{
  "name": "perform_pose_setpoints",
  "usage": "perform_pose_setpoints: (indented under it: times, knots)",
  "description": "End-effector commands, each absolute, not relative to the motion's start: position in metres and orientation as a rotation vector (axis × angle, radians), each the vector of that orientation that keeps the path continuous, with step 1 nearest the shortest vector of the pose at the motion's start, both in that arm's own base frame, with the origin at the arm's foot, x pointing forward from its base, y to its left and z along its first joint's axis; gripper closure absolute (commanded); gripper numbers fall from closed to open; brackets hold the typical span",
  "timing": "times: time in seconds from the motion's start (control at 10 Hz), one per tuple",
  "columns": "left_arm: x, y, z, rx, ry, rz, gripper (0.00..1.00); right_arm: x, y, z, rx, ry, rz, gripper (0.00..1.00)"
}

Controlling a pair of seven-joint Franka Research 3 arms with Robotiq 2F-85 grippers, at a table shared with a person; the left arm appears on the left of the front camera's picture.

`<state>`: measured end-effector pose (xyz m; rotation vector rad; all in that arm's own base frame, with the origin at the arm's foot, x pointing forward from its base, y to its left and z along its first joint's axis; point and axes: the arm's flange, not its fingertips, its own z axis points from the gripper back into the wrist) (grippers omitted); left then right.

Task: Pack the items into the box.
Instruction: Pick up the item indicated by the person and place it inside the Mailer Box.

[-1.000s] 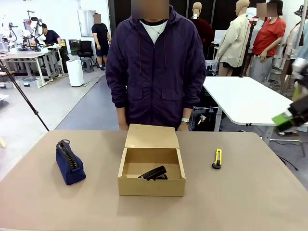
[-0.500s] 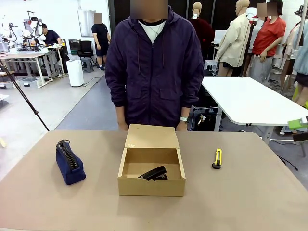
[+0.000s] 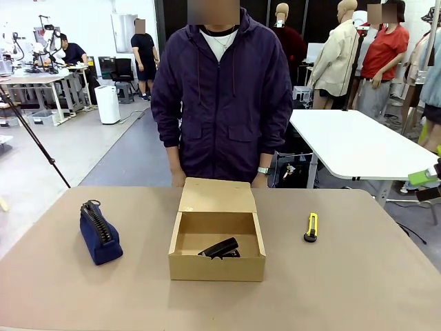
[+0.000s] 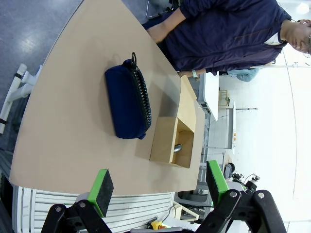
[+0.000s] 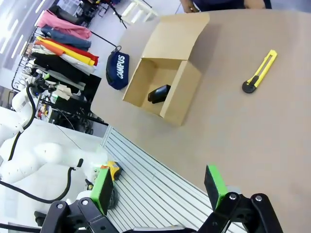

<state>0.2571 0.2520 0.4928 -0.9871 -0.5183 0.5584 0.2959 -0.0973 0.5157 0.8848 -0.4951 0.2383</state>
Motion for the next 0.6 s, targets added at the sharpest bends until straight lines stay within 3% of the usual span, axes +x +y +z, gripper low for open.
perform_pose_setpoints:
  times: [0.0, 0.5]
  knots:
    - [0.2568, 0.2523, 0.4924, -1.002, -0.537, 0.543, 0.00, 0.2975, -0.1004, 0.5184, 0.883, -0.491, 0.249, 0.00]
    - [0.2568, 0.2523, 0.4924, -1.002, -0.537, 0.543, 0.00, 0.2975, -0.1004, 0.5184, 0.883, -0.491, 0.249, 0.00]
